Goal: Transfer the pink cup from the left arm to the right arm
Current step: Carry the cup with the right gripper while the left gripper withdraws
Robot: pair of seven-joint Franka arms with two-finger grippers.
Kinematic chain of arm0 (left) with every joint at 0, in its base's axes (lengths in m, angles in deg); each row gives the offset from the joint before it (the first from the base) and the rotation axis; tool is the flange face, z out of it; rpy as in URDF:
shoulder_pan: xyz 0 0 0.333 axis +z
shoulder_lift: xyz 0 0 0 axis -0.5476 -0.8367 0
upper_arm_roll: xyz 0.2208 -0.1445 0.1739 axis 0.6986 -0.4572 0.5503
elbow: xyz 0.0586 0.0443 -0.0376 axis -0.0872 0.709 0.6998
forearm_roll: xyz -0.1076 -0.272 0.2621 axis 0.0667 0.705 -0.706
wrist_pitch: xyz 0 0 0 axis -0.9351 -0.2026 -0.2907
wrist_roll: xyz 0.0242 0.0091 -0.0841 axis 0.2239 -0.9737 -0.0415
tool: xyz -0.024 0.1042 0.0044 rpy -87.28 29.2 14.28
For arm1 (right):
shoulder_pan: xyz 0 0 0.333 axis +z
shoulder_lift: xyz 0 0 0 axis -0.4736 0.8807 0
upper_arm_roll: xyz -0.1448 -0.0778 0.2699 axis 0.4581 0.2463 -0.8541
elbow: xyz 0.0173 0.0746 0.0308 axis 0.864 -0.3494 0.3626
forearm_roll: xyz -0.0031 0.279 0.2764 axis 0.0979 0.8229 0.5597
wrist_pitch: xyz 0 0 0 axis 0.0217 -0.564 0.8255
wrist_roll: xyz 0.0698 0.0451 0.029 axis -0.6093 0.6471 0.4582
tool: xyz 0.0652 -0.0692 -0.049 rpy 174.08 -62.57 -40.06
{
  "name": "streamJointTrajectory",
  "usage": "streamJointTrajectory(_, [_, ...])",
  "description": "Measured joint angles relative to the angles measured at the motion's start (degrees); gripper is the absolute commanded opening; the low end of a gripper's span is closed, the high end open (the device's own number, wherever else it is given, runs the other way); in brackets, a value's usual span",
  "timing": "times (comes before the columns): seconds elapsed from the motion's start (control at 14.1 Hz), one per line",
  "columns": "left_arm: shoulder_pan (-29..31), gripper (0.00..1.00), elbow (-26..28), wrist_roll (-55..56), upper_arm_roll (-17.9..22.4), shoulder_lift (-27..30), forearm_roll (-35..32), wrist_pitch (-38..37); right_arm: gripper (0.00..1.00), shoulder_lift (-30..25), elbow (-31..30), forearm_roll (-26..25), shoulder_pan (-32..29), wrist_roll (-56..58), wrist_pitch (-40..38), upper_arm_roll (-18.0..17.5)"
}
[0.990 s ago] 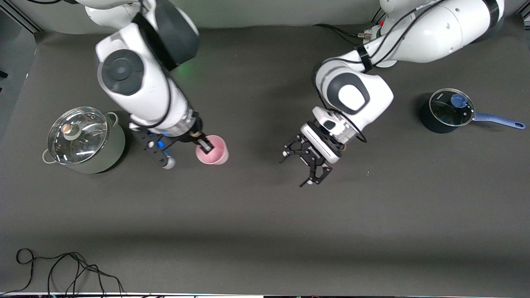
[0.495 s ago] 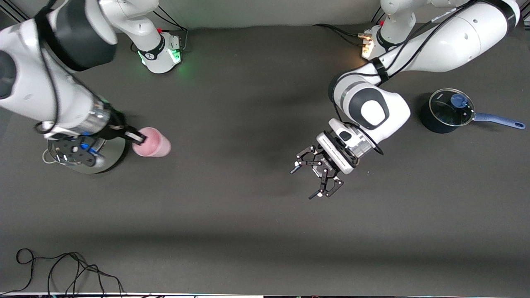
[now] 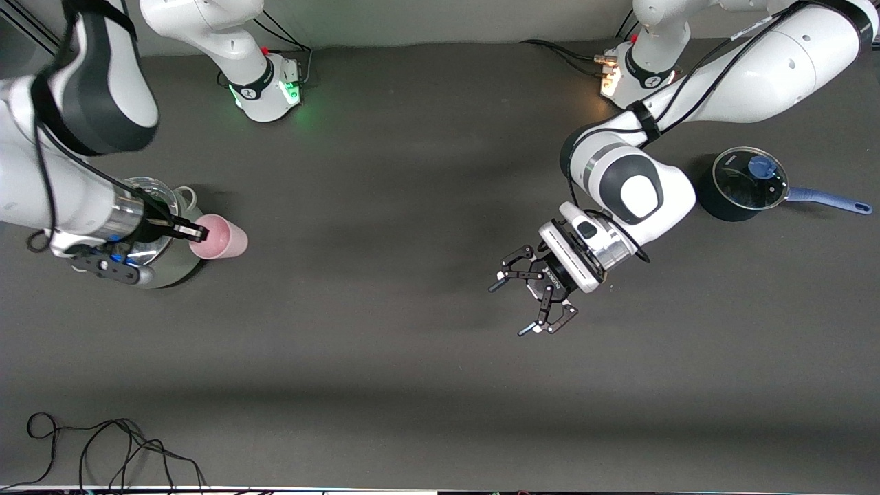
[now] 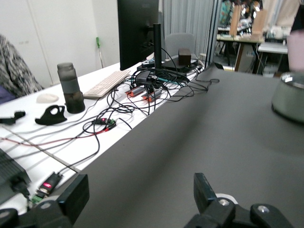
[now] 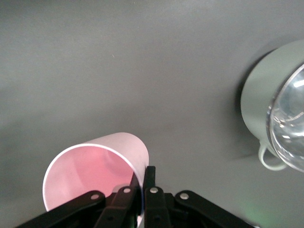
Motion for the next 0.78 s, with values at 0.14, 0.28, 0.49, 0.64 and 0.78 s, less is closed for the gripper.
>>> streamJointTrajectory(0.14, [0.0, 1.00, -0.2, 10.6, -0.4, 0.0, 0.0, -0.2, 0.00, 0.0, -4.7, 0.0, 0.0, 2.8, 5.2, 0.8])
streamJointTrajectory(0.28, [0.0, 1.00, -0.2, 22.0, -0.6, 0.0, -0.1, -1.0, 0.00, 0.1, -9.5, 0.0, 0.0, 6.6, 11.1, 2.8])
streamJointTrajectory(0.49, [0.1, 1.00, -0.3, 38.5, -0.6, 0.0, -0.1, -4.1, 0.00, 0.5, -17.1, 0.0, -0.1, 10.6, 21.2, 5.3])
streamJointTrajectory(0.64, [0.2, 1.00, -0.6, 47.5, -0.6, 0.0, -0.1, -6.0, 0.00, 1.4, -21.5, 0.0, 0.0, 10.9, 28.0, 5.4])
streamJointTrajectory(0.78, [0.2, 1.00, -0.9, 56.3, -0.6, 0.0, -0.2, -7.5, 0.00, 2.8, -25.1, 0.0, 0.2, 11.0, 34.6, 5.3])
